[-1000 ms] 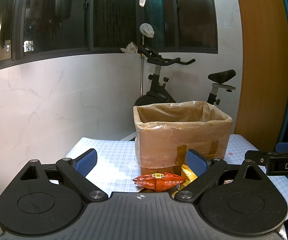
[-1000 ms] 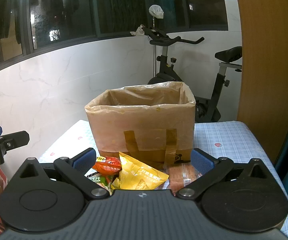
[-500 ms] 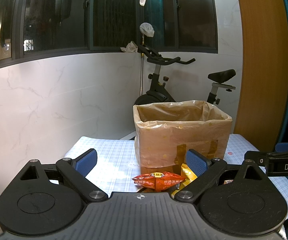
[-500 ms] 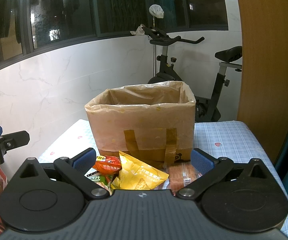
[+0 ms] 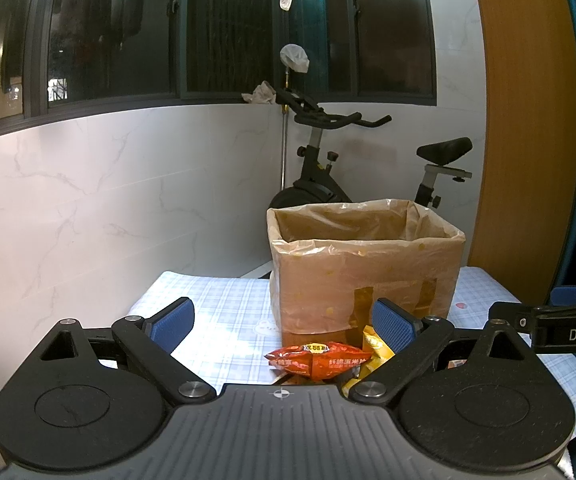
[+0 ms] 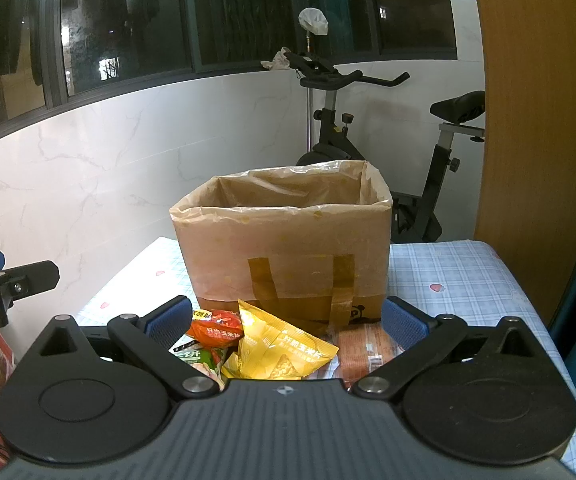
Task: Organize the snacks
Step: 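Grasp the green cucumber chip bag with left tool while right tool approaches red packet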
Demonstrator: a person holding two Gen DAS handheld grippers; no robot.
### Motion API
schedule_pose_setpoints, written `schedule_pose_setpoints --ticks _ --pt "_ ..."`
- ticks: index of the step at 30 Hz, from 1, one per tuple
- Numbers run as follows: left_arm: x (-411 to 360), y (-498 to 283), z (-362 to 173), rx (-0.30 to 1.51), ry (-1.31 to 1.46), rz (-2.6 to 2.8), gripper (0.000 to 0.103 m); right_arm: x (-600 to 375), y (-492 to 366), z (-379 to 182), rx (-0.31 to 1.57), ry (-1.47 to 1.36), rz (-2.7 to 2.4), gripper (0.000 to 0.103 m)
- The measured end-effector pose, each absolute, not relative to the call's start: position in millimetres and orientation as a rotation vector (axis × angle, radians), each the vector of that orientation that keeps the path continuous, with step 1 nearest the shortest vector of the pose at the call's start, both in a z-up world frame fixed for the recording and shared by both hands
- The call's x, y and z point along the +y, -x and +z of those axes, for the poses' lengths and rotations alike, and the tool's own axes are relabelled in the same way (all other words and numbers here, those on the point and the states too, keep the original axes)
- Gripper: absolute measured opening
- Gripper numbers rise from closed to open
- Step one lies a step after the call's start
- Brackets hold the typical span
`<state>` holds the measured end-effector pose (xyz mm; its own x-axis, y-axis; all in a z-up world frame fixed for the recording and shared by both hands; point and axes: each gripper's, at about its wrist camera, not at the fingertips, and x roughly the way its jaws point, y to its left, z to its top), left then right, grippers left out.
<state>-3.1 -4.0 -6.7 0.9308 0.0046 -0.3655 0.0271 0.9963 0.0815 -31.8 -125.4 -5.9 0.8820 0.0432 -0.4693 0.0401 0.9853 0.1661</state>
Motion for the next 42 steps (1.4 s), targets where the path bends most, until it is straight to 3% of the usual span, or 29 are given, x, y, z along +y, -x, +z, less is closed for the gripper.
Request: schedule_pose_setpoints --ticks 15,42 --pt "13 -4 -18 0.39 -0.051 0.001 0.097 -133 33 -24 0.432 -0.182 0.006 0.103" --pt "62 -94 -139 0.707 0.257 -0.023 0.097 -130 -19 -130 0.582 -0.18 -0.029 0.103"
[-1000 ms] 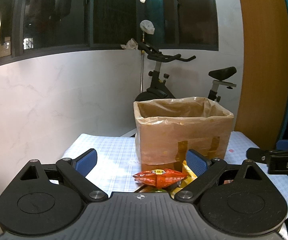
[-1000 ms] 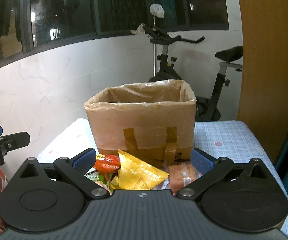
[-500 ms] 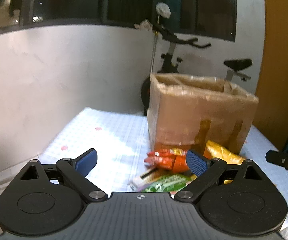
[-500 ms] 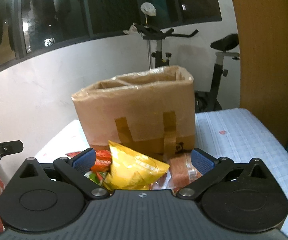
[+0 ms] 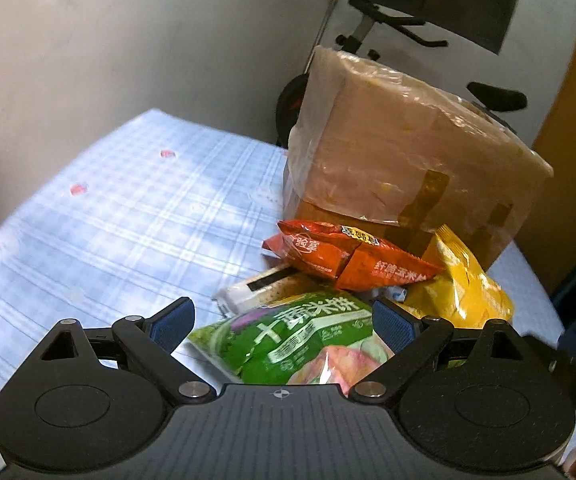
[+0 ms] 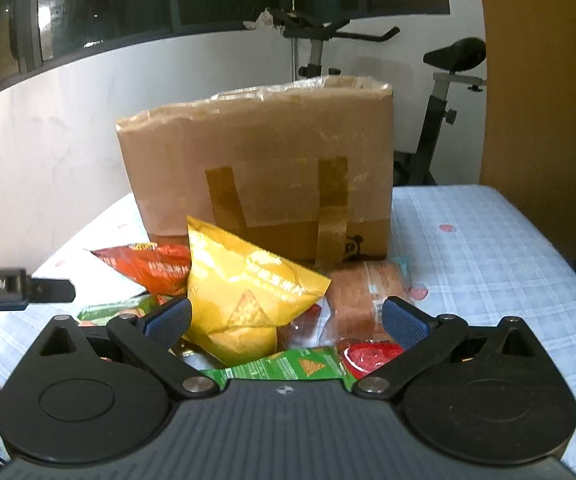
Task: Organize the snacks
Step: 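Grasp the green cucumber chip bag with left tool while right tool approaches red packet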
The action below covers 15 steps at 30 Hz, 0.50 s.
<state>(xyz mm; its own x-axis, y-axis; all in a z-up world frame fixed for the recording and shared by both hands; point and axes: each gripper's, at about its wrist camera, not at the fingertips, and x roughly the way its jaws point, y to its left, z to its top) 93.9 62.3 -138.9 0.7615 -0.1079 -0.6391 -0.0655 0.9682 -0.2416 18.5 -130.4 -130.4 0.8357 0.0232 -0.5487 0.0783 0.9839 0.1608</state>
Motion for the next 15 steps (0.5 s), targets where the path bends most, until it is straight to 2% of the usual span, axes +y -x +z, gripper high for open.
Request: schedule_pose_setpoints --ticks 9,15 --pt "69 -112 -174 0.81 0.437 0.001 0.097 -140 -22 -143 0.605 -0.203 -0.042 0.103" --pt "72 -106 -195 0.796 0.518 -0.015 0.099 -143 -26 -154 0.629 -0.221 -0.032 0.103"
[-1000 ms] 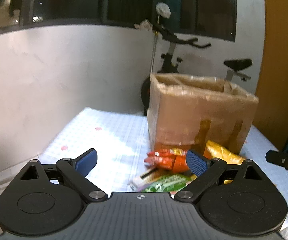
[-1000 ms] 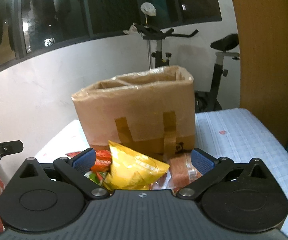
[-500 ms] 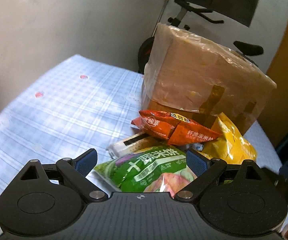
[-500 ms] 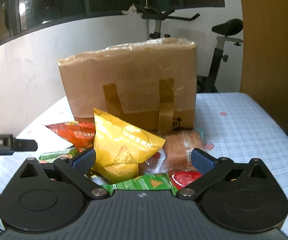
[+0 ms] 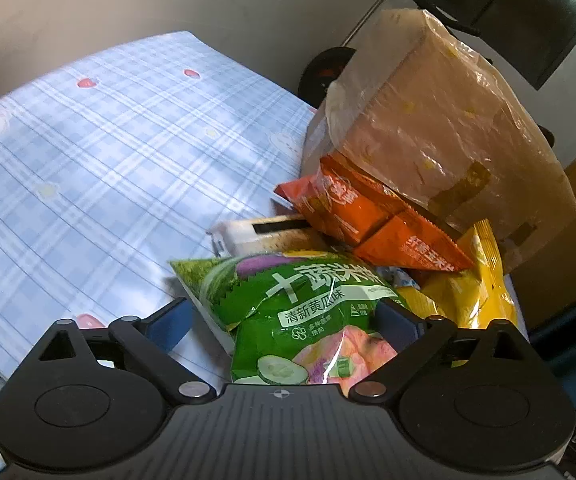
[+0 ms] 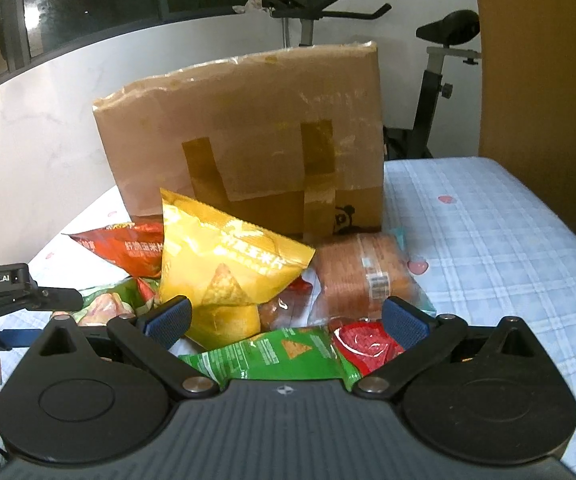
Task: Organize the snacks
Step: 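Grasp the green cucumber chip bag with left tool while right tool approaches red packet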
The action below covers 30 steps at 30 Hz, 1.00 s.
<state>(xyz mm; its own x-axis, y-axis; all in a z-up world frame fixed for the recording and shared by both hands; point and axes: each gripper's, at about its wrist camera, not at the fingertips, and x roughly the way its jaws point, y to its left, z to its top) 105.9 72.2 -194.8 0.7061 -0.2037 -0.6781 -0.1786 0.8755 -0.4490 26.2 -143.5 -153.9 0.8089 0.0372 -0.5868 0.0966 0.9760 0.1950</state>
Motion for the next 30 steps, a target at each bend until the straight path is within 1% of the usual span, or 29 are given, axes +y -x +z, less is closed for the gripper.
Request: schedule_pose_setpoints --ticks 3,4,15,16,19,20,23,28,30 --pt "71 -111 -203 0.81 0.554 -0.046 0.101 -146 -27 -158 0.637 -0.229 -0.033 0.103" --pt "71 -112 -207 0.817 0.566 -0.052 0.103 -147 -28 -159 0.64 -0.234 -0.035 0.103" --pt "78 -119 -236 0.832 0.74 -0.113 0.103 -157 -32 -170 0.674 -0.282 -0.037 0.103" --pt "79 -120 -236 0.828 0.749 -0.116 0.102 -158 -33 -171 0.676 -0.285 -0.037 0.102" --pt "81 -119 -235 0.807 0.77 -0.156 0.085 -159 -33 -171 0.677 -0.295 -0.038 0.102" --pt "81 -119 -233 0.804 0.762 -0.157 0.083 -160 -33 -171 0.676 -0.298 -0.039 0.101" --pt "80 -117 -229 0.786 0.731 -0.166 0.079 -162 -32 -170 0.674 -0.303 -0.045 0.101" --pt "82 -112 -217 0.744 0.701 -0.164 0.077 -177 -27 -165 0.652 -0.311 -0.078 0.098" --pt "84 -109 -210 0.711 0.684 -0.167 0.076 -189 -25 -162 0.639 -0.312 -0.102 0.095"
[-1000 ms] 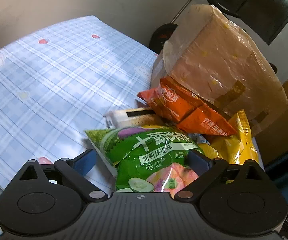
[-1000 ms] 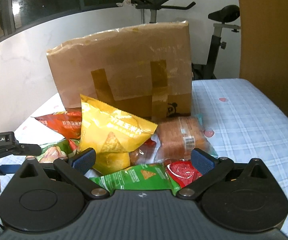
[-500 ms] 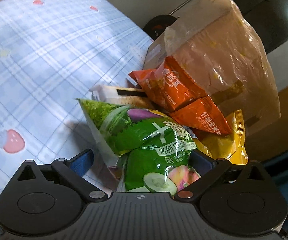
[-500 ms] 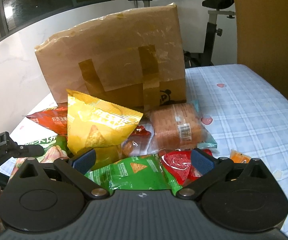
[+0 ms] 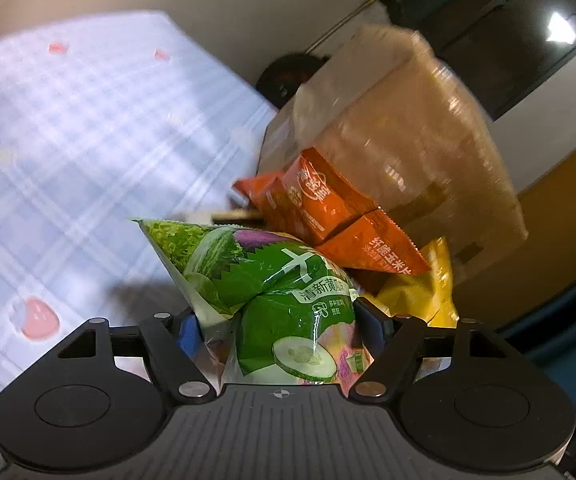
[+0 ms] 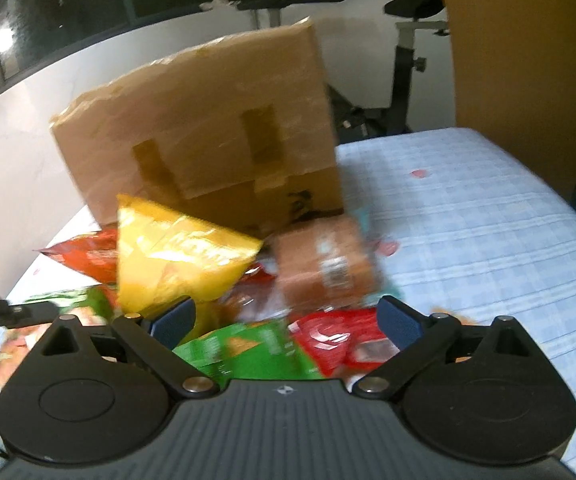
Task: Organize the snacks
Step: 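Grasp the green cucumber chip bag with left tool while right tool approaches red packet, then grasp the red packet with the right tool while the left tool holds the green bag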
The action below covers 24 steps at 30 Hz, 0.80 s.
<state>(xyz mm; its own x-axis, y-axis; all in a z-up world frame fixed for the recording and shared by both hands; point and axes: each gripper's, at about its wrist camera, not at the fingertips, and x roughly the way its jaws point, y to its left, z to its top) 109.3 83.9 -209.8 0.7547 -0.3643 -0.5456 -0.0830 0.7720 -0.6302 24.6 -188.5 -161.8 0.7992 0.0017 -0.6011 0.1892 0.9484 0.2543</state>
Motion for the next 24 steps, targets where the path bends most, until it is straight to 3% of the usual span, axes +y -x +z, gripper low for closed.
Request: schedule_pose_setpoints --ticks 11,24 --pt "88 -100 -191 0.65 0.649 -0.176 0.076 -231 -16 -178 0.704 -0.294 -0.14 0.071" --pt "102 -79 -169 0.551 0.579 -0.162 0.076 -210 -43 -194 0.788 -0.192 0.015 0.069"
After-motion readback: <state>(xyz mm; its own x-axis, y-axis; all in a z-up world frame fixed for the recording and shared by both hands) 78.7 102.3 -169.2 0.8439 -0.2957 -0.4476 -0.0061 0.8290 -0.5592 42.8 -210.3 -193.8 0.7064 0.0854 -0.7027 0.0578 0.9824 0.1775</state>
